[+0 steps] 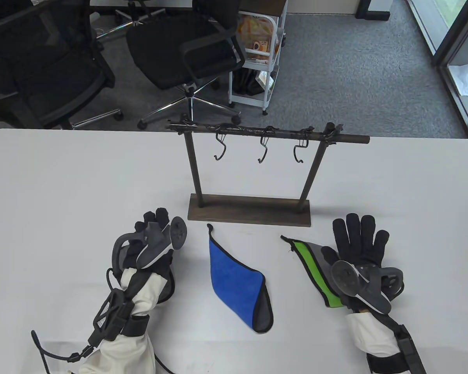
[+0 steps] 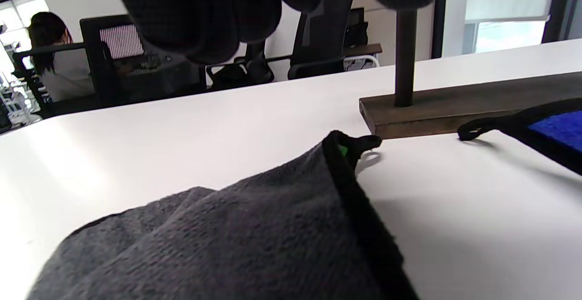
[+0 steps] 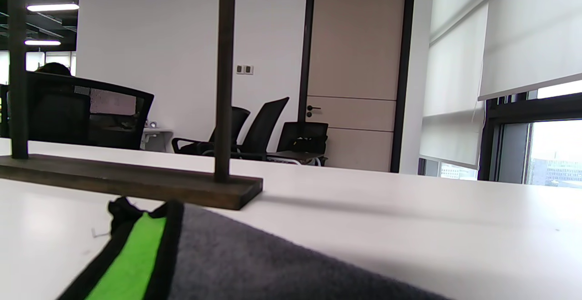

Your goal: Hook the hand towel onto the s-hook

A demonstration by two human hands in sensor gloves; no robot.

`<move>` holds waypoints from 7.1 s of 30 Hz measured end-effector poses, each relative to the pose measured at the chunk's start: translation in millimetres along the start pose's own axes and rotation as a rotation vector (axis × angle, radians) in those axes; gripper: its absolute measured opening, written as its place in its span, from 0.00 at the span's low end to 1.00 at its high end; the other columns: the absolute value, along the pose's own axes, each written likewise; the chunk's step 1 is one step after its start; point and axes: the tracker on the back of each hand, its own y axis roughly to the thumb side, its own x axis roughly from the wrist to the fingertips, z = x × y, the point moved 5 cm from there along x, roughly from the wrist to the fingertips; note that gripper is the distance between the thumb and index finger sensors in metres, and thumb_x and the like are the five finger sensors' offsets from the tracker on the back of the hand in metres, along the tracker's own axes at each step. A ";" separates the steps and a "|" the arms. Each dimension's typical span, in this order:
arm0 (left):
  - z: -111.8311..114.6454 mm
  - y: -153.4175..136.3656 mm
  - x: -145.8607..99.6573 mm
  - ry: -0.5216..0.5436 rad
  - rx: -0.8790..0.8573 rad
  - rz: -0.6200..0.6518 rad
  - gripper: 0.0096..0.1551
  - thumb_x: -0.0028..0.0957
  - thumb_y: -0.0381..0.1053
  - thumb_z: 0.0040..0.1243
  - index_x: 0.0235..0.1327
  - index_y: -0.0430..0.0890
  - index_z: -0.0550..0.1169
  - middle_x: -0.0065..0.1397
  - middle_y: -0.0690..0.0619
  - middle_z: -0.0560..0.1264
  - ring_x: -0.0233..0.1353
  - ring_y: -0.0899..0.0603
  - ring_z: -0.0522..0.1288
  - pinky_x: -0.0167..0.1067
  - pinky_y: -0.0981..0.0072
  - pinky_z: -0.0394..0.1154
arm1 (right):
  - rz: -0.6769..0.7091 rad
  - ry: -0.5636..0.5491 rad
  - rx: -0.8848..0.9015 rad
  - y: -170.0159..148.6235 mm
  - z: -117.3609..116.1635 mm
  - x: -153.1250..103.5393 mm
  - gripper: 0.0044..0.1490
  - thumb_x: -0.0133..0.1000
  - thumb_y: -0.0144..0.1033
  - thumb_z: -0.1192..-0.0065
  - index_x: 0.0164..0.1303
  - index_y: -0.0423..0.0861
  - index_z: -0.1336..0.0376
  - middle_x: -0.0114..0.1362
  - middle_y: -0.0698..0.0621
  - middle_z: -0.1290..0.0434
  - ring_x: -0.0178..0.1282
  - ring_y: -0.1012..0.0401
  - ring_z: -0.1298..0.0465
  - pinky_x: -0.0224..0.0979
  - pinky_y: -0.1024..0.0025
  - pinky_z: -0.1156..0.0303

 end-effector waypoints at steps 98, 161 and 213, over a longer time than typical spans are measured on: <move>-133.6 30.4 9.8 0.272 -0.789 0.009 0.21 0.56 0.58 0.55 0.55 0.53 0.83 0.54 0.55 0.84 0.48 0.53 0.84 0.41 0.73 0.83 | 0.044 0.081 0.007 7.0 -9.1 1.0 0.44 0.63 0.55 0.63 0.86 0.44 0.54 0.89 0.39 0.61 0.84 0.43 0.71 0.76 0.37 0.75; 15.6 -52.4 -16.4 0.245 -0.673 -0.091 0.32 0.58 0.58 0.51 0.71 0.46 0.77 0.68 0.42 0.81 0.60 0.40 0.84 0.50 0.62 0.84 | 0.019 0.145 0.060 9.6 -18.3 2.2 0.44 0.63 0.54 0.61 0.86 0.43 0.55 0.89 0.39 0.60 0.84 0.43 0.70 0.76 0.37 0.73; 57.5 -55.8 -8.9 0.151 -0.535 -0.118 0.33 0.59 0.58 0.48 0.73 0.45 0.76 0.73 0.39 0.78 0.66 0.35 0.81 0.56 0.56 0.82 | -0.017 0.448 0.148 39.6 -83.7 53.3 0.25 0.57 0.39 0.39 0.63 0.46 0.31 0.64 0.41 0.24 0.65 0.46 0.26 0.70 0.44 0.32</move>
